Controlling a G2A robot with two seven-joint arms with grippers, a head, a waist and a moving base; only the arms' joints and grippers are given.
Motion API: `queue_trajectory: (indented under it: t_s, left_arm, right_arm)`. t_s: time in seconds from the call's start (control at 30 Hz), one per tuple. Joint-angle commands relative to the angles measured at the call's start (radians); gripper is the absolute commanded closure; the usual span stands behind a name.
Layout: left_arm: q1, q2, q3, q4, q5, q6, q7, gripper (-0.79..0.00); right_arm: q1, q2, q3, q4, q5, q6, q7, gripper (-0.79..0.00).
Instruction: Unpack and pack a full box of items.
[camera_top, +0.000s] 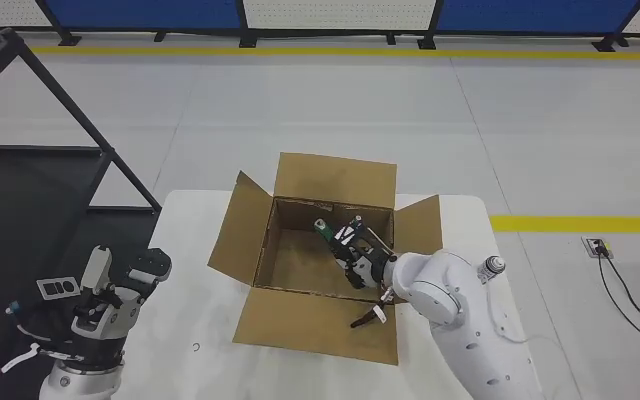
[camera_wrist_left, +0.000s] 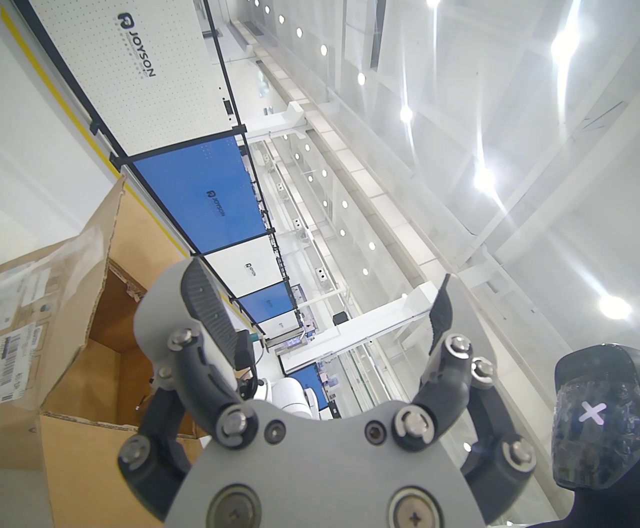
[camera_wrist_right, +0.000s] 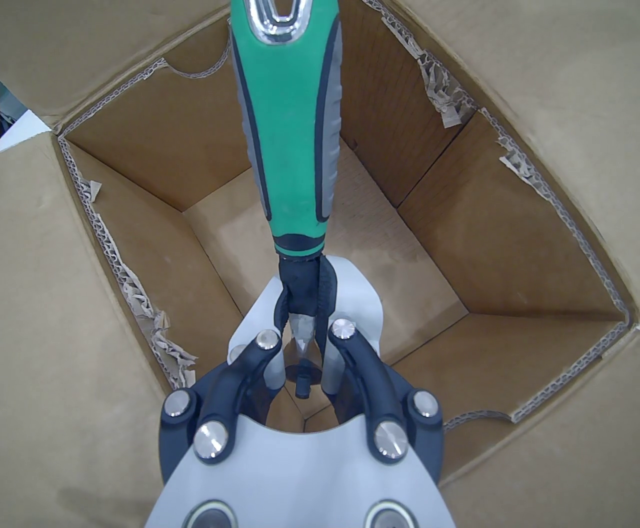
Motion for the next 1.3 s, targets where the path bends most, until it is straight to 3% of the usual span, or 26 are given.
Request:
queue_trajectory:
  t_s: [0.0,0.33,0.73,1.07,1.27]
  left_arm:
    - [0.000,0.000,0.000,0.000,0.000,0.000,0.000,-0.785]
    - [0.000,0.000,0.000,0.000,0.000,0.000,0.000,-0.785]
    - [0.000,0.000,0.000,0.000,0.000,0.000,0.000,-0.785]
    - [0.000,0.000,0.000,0.000,0.000,0.000,0.000,-0.785]
    - [0.000,0.000,0.000,0.000,0.000,0.000,0.000,-0.785]
  right_arm:
    - [-0.008,0.003,0.005,-0.020,-0.012,-0.004,-0.038,0.000]
    - [-0.064,0.024,0.072,-0.255,-0.015,-0.057,-0.117,0.000]
    - [-0.222,0.058,0.236,-0.569,0.027,-0.064,-0.125,0.000]
    - [-0.463,0.088,0.506,-0.788,0.119,-0.065,-0.152,0.000]
    - [-0.588,0.100,0.674,-0.788,0.181,-0.071,-0.187,0.000]
